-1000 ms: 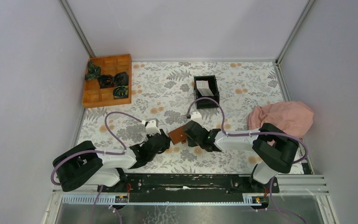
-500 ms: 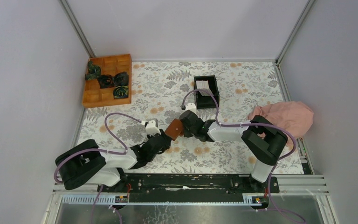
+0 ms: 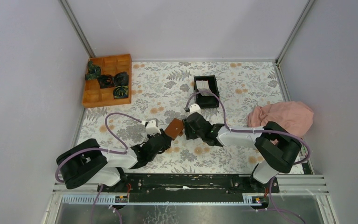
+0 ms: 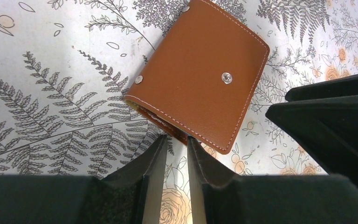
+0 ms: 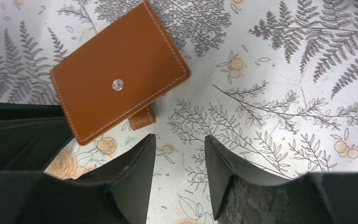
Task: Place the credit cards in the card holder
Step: Close the card holder at the center of the board.
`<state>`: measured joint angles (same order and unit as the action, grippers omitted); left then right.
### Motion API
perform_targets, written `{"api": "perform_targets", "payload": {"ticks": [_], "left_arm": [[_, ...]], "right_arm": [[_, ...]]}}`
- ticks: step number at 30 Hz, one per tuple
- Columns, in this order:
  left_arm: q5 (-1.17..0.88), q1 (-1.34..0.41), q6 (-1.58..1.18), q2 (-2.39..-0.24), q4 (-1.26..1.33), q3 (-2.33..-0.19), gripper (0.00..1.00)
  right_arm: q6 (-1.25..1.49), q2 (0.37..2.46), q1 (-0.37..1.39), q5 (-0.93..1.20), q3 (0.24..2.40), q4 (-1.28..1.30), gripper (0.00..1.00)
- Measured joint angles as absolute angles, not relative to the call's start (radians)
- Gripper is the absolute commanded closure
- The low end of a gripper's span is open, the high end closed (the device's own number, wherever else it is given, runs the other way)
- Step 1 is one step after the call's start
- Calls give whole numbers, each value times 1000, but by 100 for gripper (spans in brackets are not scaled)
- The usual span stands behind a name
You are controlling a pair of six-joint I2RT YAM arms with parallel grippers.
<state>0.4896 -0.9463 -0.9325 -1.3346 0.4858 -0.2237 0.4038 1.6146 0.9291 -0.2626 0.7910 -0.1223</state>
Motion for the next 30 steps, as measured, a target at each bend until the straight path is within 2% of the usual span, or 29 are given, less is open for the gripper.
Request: {"api": "perform_targets", "payload": {"ticks": [13, 30], "left_arm": [[487, -946, -934, -1389, 522, -250, 71], [484, -946, -937, -1415, 560, -251, 71]], "right_arm": [[369, 1666, 986, -247, 777, -202, 48], [283, 1753, 1027, -422, 729, -442, 49]]}}
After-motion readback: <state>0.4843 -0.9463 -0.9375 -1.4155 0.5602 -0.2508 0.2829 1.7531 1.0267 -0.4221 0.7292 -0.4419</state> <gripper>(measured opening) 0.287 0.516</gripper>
